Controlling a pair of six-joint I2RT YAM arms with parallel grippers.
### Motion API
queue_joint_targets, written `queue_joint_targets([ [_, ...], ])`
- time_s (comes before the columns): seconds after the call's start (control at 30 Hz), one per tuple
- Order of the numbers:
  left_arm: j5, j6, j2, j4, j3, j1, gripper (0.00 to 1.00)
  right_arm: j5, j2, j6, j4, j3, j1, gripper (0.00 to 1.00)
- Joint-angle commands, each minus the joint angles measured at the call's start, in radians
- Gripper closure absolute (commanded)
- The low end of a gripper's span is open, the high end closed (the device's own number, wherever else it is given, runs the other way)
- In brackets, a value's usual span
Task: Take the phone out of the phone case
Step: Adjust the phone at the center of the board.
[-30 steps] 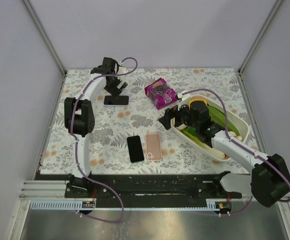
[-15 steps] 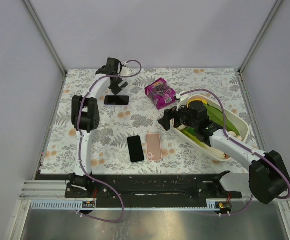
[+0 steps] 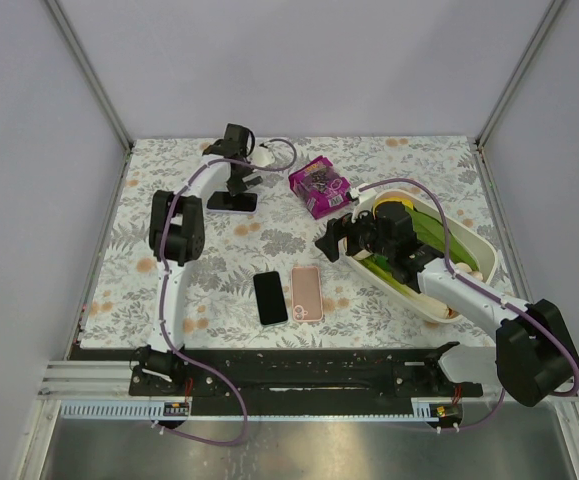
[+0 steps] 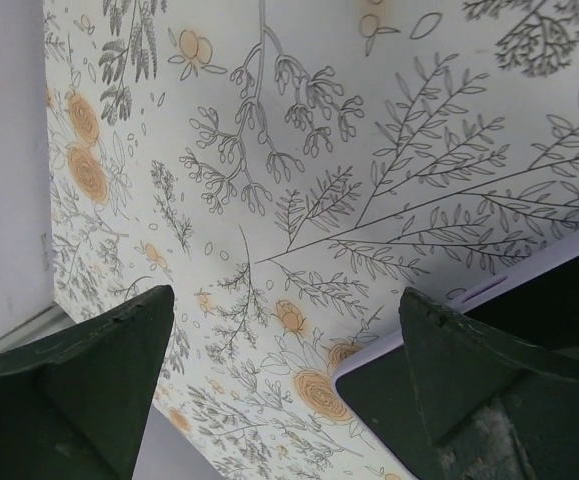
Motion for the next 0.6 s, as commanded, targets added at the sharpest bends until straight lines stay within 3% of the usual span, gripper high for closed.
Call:
queue_joint_targets([
  [0.0,0.044,0.065,-0.052,-0.090,-0.077,-0.019,0.02,-0.004,0.006,-0.007,0.036,0.017,-0.010,0.01],
  [0.37,0.092,-0.007,-0.302,-0.114,-0.433,-0.021,0.07,0.003,-0.003,-0.010,0.038,0.012,-0.018,0.00],
  [0.57,0.148,-0.220,-0.428,-0.099,-0.534,-0.007,0.04,0.003,0.000,-0.011,0.039,0.011,-0.020,0.00],
])
